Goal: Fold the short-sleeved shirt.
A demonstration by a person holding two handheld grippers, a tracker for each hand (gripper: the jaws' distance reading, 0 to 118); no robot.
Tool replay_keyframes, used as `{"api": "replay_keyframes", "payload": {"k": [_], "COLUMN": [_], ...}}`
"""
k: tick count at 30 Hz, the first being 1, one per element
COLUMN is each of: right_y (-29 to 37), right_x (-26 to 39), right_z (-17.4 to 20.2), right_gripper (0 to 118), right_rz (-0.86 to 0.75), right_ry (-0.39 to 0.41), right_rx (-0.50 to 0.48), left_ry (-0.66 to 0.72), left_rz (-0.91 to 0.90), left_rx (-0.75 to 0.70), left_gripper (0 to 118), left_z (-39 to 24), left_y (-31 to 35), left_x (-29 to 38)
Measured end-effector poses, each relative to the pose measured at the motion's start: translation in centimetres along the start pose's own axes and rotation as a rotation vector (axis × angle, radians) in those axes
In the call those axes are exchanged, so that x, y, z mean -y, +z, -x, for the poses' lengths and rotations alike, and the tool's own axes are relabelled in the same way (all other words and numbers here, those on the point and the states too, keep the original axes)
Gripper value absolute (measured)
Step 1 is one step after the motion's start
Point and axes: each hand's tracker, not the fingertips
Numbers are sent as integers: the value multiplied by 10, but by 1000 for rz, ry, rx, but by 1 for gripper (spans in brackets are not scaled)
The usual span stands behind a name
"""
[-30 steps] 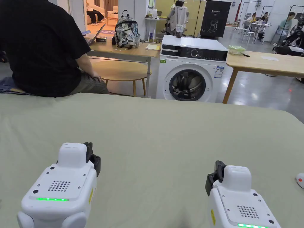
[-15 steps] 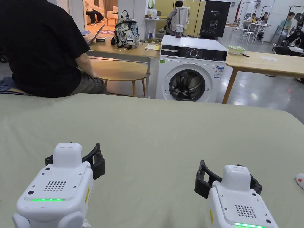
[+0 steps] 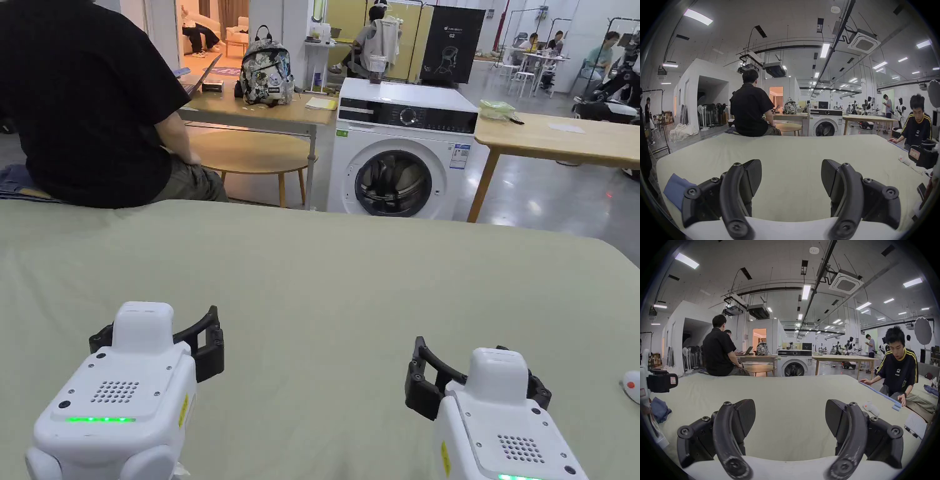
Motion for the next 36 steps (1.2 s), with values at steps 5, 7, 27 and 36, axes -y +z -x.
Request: {"api": "replay_keyframes", "payload": {"k": [5, 7, 27, 36], "right_y": [-2, -5, -30, -33], "right_x": [-1, -2, -16, -26], "right_z": [-2, 1, 13, 15], "right_gripper": [91, 91, 96, 96], "right_rz": [-3, 9, 96, 143], "right_ry": [-44, -29, -73, -113], "right_rx": [-6, 37, 138, 187], "left_ry": [-11, -9, 4, 8], "left_rz": [0, 0, 16, 19], "left_rx": [-3, -4, 48, 62], "left_gripper": [76, 76, 76, 77], "left_z": [0, 0, 3, 0], "left_y": [0, -1, -5, -2], "left_x": [1, 0, -1, -3]}}
